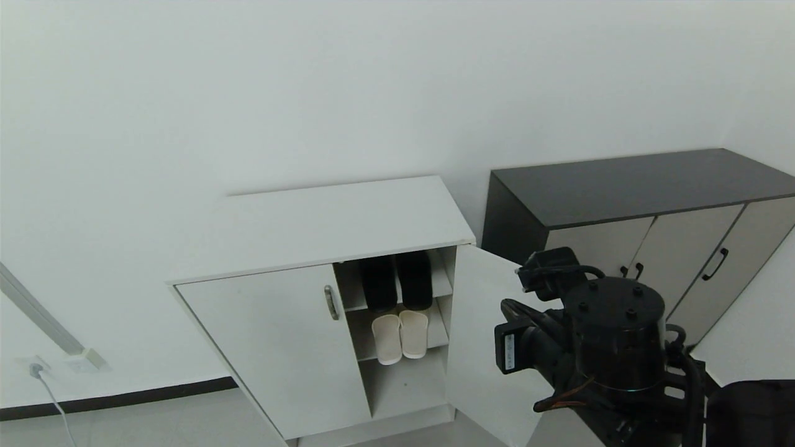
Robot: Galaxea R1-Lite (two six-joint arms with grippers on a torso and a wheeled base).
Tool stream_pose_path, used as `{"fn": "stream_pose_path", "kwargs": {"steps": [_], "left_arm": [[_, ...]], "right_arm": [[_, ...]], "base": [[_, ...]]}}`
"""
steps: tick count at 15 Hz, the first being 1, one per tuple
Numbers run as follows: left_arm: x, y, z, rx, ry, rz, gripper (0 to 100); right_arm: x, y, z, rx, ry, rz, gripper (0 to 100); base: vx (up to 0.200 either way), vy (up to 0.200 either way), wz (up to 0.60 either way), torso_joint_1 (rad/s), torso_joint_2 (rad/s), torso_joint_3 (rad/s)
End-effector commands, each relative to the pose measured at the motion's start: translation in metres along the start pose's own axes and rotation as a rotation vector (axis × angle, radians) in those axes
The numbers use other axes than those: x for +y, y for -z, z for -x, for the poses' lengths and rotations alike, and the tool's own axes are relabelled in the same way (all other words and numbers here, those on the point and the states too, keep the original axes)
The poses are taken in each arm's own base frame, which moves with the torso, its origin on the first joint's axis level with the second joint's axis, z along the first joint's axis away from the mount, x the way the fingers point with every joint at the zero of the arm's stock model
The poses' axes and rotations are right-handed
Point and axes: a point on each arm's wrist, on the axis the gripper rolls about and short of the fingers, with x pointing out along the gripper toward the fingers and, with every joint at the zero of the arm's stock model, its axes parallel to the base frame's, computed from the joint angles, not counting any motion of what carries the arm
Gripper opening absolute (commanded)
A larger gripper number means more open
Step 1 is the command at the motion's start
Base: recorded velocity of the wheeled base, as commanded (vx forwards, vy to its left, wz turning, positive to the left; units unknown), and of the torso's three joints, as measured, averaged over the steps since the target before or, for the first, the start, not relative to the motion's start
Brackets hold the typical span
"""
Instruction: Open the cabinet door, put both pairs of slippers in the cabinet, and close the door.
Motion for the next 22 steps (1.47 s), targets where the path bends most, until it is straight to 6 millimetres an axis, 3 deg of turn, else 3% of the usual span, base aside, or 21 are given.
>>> {"fn": "stream_pose_path", "kwargs": {"steps": [1,4,7,9,14,15,18,22], "left_arm": [[0.000,0.000,0.000,0.000,0.001,0.000,0],[0.000,0.000,0.000,0.002,0.001,0.001,0],[0.000,0.000,0.000,0.000,0.001,0.000,0],[0.000,0.000,0.000,0.000,0.001,0.000,0],[0.000,0.000,0.000,0.000,0.001,-0.001,0],[0.000,0.000,0.000,0.000,0.001,-0.001,0],[0.000,0.000,0.000,0.000,0.001,-0.001,0],[0.000,0.000,0.000,0.000,0.001,-0.001,0]], "right_arm": [[0.000,0.002,-0.001,0.005,0.004,0.003,0],[0.000,0.004,-0.004,0.012,0.012,0.009,0],[-0.008,0.002,-0.009,0.012,0.035,-0.001,0],[-0.025,-0.007,-0.032,0.009,0.067,-0.028,0],[-0.090,-0.036,-0.095,0.069,0.106,-0.067,0],[-0.094,-0.037,-0.102,0.071,0.111,-0.073,0],[-0.116,-0.037,-0.156,0.052,0.160,-0.099,0],[-0.133,-0.030,-0.195,0.081,0.185,-0.109,0]], "base": [[-0.200,0.000,0.00,-0.002,0.00,-0.002],[-0.200,0.000,0.00,0.009,0.01,-0.004],[0.000,0.000,0.00,0.000,0.00,0.000],[0.000,0.000,0.00,0.000,0.00,0.000],[0.000,0.000,0.00,0.000,0.00,0.000],[0.000,0.000,0.00,0.000,0.00,0.000],[0.000,0.000,0.00,0.000,0.00,0.000],[0.000,0.000,0.00,0.000,0.00,0.000]]}}
